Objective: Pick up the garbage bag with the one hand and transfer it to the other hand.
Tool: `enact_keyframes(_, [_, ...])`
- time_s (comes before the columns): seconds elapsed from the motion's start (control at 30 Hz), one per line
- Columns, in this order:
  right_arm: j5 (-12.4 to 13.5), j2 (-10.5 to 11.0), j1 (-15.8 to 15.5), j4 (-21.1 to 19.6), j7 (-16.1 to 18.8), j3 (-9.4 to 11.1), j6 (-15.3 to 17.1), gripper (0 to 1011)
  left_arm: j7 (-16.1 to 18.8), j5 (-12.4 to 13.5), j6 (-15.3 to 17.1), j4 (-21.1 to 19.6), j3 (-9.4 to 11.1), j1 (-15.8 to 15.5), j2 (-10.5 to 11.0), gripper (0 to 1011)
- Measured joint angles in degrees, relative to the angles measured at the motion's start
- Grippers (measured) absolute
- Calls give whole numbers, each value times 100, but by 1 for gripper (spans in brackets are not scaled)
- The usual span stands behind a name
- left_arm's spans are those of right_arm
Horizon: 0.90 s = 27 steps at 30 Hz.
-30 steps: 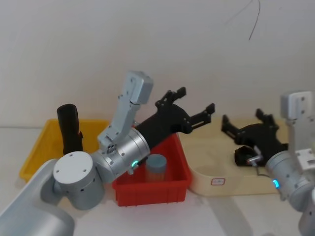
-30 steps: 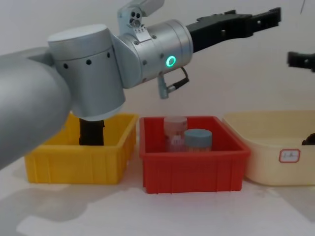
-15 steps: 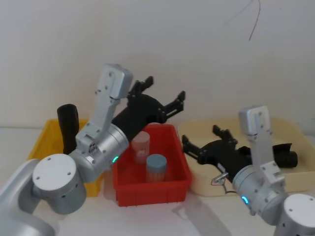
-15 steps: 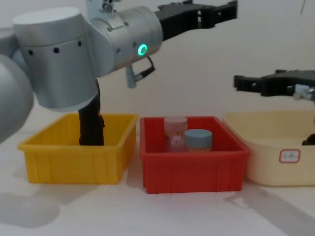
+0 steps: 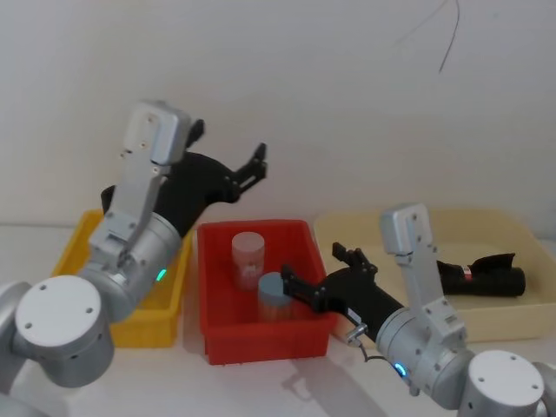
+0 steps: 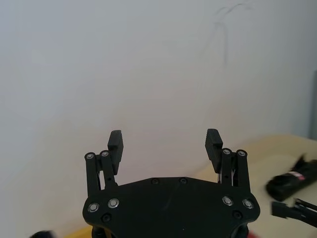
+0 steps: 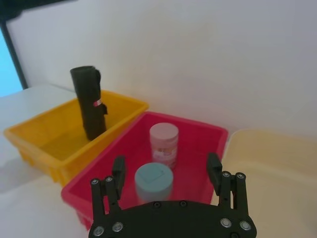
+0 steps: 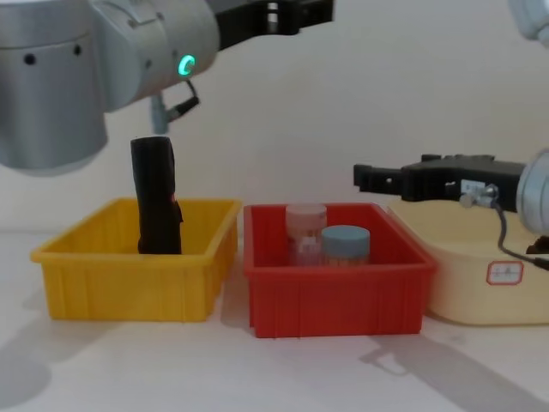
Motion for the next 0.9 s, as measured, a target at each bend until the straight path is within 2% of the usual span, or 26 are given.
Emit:
enact_keyframes(0.43, [78, 35, 101, 304, 190, -185, 21, 999, 846, 585, 569, -642, -315, 297, 209, 1001])
enact_keyframes(0.9, [88, 79, 333, 691, 394, -427, 99, 1000, 1333, 977, 988, -1049, -562, 471, 357, 1001])
